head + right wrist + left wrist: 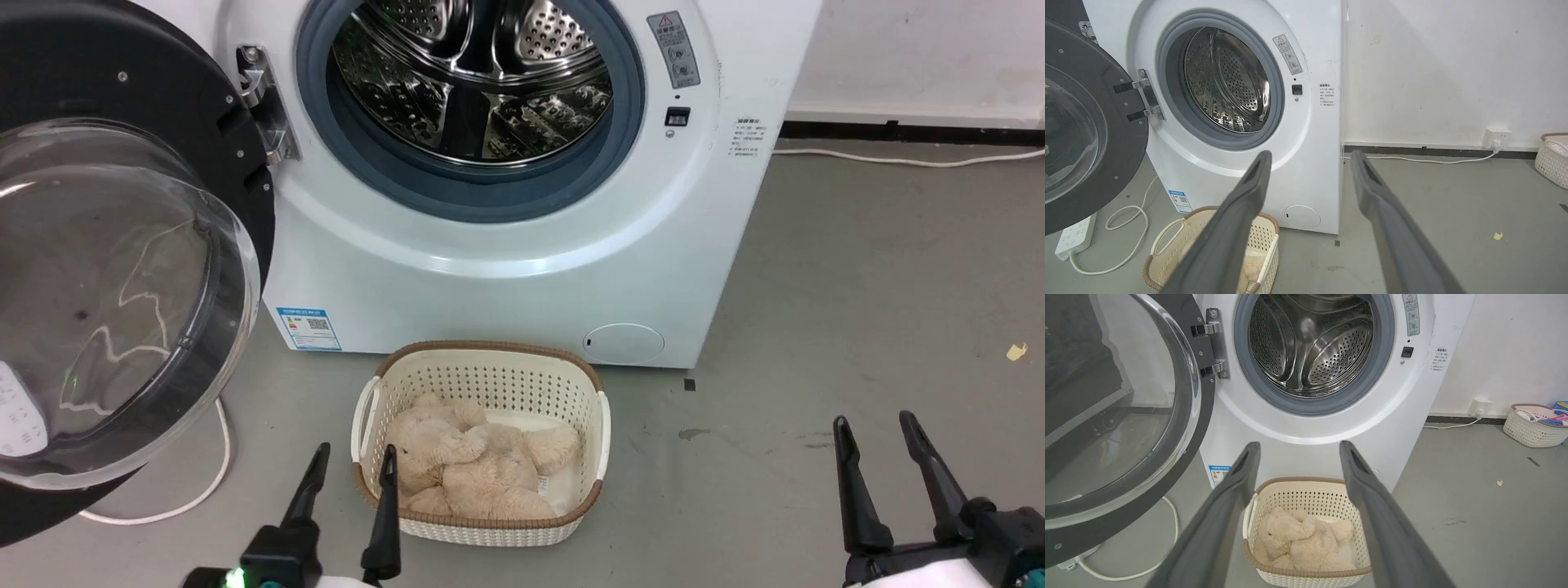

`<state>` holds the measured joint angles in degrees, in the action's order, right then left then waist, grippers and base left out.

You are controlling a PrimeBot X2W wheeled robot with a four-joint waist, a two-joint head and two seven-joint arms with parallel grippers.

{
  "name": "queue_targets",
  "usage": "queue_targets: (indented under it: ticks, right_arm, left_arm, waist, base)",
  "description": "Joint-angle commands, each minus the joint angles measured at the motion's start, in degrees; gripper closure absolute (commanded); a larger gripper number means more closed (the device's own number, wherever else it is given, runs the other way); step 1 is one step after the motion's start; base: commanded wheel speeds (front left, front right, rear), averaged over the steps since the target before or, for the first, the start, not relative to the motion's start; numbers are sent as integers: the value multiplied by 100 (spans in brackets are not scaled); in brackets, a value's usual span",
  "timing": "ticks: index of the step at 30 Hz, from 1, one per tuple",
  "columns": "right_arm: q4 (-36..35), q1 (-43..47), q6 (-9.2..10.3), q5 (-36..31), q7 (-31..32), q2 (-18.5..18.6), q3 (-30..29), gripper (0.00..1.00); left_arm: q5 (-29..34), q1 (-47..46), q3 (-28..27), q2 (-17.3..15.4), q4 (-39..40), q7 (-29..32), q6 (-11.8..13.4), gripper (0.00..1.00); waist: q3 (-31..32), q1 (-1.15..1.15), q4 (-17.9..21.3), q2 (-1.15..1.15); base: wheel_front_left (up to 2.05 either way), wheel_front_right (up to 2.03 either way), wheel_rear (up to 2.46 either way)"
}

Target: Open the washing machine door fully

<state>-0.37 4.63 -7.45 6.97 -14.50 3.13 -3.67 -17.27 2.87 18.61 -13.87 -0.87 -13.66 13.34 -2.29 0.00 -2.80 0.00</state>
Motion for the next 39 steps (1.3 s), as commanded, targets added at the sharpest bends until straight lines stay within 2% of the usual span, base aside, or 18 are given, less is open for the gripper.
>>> queue_targets:
  ticks: [1, 8, 24, 25, 39]
  right_arm:
    - [32, 92, -3, 28, -43, -24, 0, 0]
    - [155, 109, -3, 44, -47, -24, 28, 0]
    - [226, 111, -3, 28, -49, -24, 47, 0]
    - [206, 72, 0, 15, -22, -2, 41, 100]
    - [192, 28, 0, -43, 99, -3, 64, 100]
  left_arm:
    - [55, 42, 27, 40, -19, -35, 70, 0]
    - [85, 39, 28, 159, -99, -65, 219, 0]
    - [-226, -24, -75, 135, -196, -93, 4, 0]
    - [-215, -2, -76, 166, -182, -47, 10, 100]
    - [-56, -25, -220, 255, -156, 68, -100, 100]
  waist:
    - [1, 0, -6, 0]
    - [36, 0, -7, 0]
    - [73, 0, -60, 0]
    - [73, 0, -59, 0]
    - [86, 0, -31, 0]
  base:
    - [0, 0, 0]
    - [0, 0, 0]
    - [0, 0, 0]
    - [0, 0, 0]
    - [0, 0, 0]
